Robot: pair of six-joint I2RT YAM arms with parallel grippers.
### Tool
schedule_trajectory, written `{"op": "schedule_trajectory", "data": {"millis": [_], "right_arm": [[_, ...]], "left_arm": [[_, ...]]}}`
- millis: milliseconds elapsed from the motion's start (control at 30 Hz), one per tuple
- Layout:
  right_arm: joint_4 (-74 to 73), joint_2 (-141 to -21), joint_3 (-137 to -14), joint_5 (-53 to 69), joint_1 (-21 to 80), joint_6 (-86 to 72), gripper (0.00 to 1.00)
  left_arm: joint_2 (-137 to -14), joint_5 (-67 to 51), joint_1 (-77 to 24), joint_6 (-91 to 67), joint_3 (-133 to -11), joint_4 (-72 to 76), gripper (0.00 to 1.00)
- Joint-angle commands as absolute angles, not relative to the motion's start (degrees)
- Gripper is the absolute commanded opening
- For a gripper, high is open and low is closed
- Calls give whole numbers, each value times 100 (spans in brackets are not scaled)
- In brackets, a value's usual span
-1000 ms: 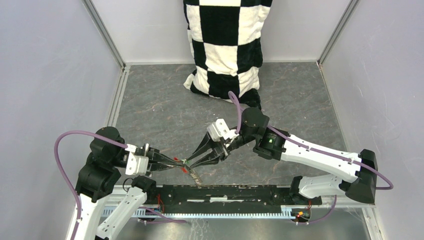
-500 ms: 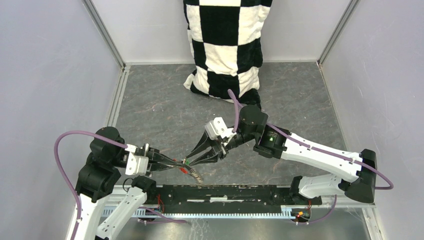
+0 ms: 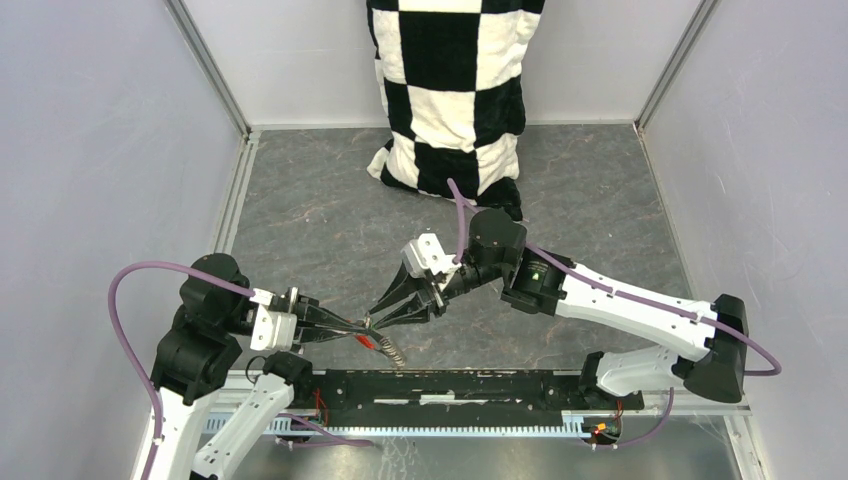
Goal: Put the keys on the keyring
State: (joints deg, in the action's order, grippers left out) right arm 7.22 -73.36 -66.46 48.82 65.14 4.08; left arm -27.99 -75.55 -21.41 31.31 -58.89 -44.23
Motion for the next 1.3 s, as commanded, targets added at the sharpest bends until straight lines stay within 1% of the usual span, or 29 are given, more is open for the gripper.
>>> {"op": "schedule_trajectory", "data": {"millis": [0, 100, 200, 333, 433, 500, 533, 800, 1033, 1267], "right_arm": [[1046, -7376, -6878, 4825, 6524, 271, 32], [1131, -7388, -6881, 4882, 6525, 196, 31], [1151, -7387, -6905, 4946, 6522, 169, 24], [1195, -7356, -6865, 5067, 6519, 96, 20], [1145, -7339, -6882, 5073, 6519, 98, 10], [1079, -7345, -6906, 5071, 6515, 120, 2], [1007, -7352, -6936, 5070, 6519, 154, 1], [397, -7176, -6986, 4926, 6512, 346, 0], [-250, -7076, -7100, 4411, 6513, 194, 0], [-321, -7058, -7137, 4367, 6514, 9, 1]], "left_arm": [[-2790, -7751, -2153, 3313, -6073, -4226, 2], [-2802, -7752, -2153, 3327, -6073, -4224, 2], [-2815, -7737, -2151, 3340, -6073, -4224, 2], [-2800, -7689, -2151, 3369, -6049, -4227, 2], [-2787, -7640, -2149, 3409, -6039, -4230, 2], [-2776, -7608, -2151, 3426, -6030, -4228, 2], [-2764, -7578, -2149, 3440, -6025, -4228, 2], [-2654, -7207, -2148, 3506, -5938, -4228, 2], [-2676, -6926, -2152, 3533, -5855, -4239, 2], [-2646, -6794, -2149, 3597, -5769, -4259, 2]]}}
